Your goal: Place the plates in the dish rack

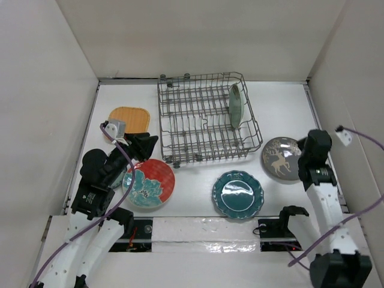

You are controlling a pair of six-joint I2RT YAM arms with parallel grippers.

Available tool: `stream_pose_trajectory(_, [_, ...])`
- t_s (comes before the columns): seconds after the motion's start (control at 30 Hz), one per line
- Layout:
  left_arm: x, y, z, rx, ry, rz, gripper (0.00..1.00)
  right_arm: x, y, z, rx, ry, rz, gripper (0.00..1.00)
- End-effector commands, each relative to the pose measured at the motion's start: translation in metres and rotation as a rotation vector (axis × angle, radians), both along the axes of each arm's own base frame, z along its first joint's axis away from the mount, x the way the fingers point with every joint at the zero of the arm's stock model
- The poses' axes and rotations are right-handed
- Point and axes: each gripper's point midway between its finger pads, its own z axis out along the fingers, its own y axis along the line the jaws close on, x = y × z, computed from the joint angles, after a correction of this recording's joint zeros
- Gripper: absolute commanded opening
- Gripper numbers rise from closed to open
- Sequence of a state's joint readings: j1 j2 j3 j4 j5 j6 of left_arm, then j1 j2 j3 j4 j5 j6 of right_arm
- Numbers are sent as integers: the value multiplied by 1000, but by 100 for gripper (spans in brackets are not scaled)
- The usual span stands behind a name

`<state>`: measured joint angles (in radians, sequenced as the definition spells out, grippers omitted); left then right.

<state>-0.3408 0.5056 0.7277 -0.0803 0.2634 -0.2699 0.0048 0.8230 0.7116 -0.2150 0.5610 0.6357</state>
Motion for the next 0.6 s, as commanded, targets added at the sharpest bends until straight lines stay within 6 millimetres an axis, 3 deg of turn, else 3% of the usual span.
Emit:
stream_pose_trajectory(0.0, [-4, -1, 12, -14, -51, -3, 36, -26, -12, -35, 202, -48, -55, 1])
stream_pose_trajectory(0.03, [-6, -1, 13, -16, -53, -8, 36, -42, -31, -56, 237, -16, -115, 17])
stream_pose_trajectory(0.1, [-8, -2, 15, -19, -57, -11, 36, -58, -43, -77, 254, 29, -143, 40])
stream_pose_trajectory(0.13, [-10, -4, 17, -23, -63, -15, 36, -66, -49, -93, 273, 68, -166, 57])
stream_pose_trajectory(0.2, [-11, -5, 18, -23, -67, -20, 36, -80, -61, -118, 322, 147, -216, 69])
stream_pose_trajectory(0.4, [-17, -8, 21, -29, -78, -35, 37, -70, -36, -146, 490, 185, -113, 84])
stream_pose_trajectory(0.57, [-17, -5, 23, -31, -82, -23, 38, -64, -17, -171, 597, 227, -29, 86])
